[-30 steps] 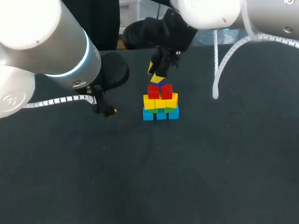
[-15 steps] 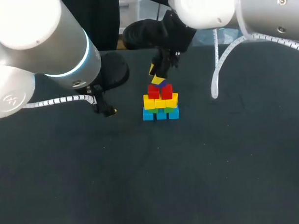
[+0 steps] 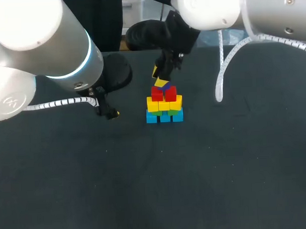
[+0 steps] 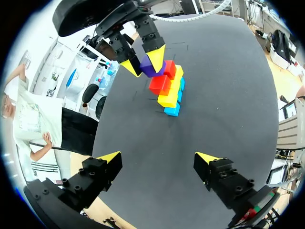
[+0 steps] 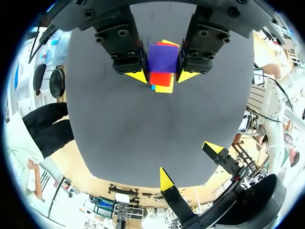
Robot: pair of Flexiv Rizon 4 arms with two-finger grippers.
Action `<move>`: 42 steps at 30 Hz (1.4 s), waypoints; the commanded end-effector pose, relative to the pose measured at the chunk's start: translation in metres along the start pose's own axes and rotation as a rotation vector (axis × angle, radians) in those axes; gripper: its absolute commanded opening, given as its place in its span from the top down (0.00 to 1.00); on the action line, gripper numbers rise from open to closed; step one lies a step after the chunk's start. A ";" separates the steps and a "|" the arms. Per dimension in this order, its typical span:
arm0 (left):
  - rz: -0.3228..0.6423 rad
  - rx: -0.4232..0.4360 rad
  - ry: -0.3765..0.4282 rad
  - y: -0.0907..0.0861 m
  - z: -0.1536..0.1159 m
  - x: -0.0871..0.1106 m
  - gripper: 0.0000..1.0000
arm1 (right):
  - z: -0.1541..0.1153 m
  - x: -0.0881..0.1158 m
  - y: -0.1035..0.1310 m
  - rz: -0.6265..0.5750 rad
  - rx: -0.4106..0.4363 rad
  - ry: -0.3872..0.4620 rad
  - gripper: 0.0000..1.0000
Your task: Place the blue cubes, place green cubes on the blue cubes, place the yellow cubes on the green cubes, then place the red cubes on the yellow cubes, and place purple cube on the red cubes.
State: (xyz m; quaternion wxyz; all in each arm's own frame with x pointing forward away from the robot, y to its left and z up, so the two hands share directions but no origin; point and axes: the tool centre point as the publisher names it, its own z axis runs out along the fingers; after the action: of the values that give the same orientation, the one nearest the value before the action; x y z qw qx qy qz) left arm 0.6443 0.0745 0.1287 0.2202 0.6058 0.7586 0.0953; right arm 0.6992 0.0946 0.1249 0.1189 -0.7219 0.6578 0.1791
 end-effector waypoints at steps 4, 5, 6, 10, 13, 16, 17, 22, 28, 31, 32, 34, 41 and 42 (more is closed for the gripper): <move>0.001 0.001 0.001 0.001 0.000 0.000 0.00 | -0.004 0.001 0.013 0.014 0.020 -0.009 1.00; 0.001 0.001 0.001 0.001 0.000 0.000 0.00 | -0.004 0.002 0.015 0.016 0.022 -0.009 1.00; 0.001 0.001 0.001 0.001 0.000 0.000 0.00 | -0.004 0.002 0.017 0.022 0.021 -0.013 1.00; 0.001 0.001 0.001 0.001 0.000 0.000 0.00 | -0.001 0.006 0.022 0.037 0.014 -0.024 1.00; 0.001 0.001 0.001 0.001 0.000 0.000 0.00 | 0.002 0.007 0.023 0.042 0.010 -0.027 1.00; 0.001 0.001 0.001 0.001 0.000 0.000 0.00 | 0.004 0.007 0.022 0.041 0.007 -0.032 1.00; 0.001 0.001 0.001 0.001 0.000 0.000 0.00 | 0.004 0.007 0.021 0.038 0.008 -0.030 1.00; 0.001 0.001 0.001 0.001 0.000 0.000 0.00 | 0.003 0.004 0.014 0.016 0.011 -0.027 1.00; 0.001 0.001 0.001 0.001 0.000 0.000 0.00 | 0.005 0.002 0.010 0.005 0.005 -0.023 1.00; 0.001 0.001 0.001 0.001 0.000 0.000 0.00 | 0.006 0.002 0.009 0.003 -0.002 -0.024 1.00; 0.001 0.001 0.001 0.001 0.000 0.000 0.00 | 0.007 0.002 0.009 0.003 -0.002 -0.024 1.00; 0.001 0.001 0.001 0.001 0.000 0.000 0.00 | 0.009 0.004 0.008 0.005 -0.005 -0.022 1.00; 0.001 0.001 0.001 0.001 0.000 0.000 0.00 | 0.009 0.005 0.007 0.000 -0.006 -0.020 1.00; 0.001 0.001 0.001 0.001 0.000 0.000 0.00 | 0.009 0.005 0.007 -0.001 -0.006 -0.019 1.00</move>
State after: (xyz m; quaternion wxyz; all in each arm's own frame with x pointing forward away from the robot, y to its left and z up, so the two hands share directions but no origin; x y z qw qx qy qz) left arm 0.6443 0.0745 0.1287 0.2202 0.6058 0.7586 0.0953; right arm 0.6911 0.0935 0.1153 0.1233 -0.7206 0.6562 0.1870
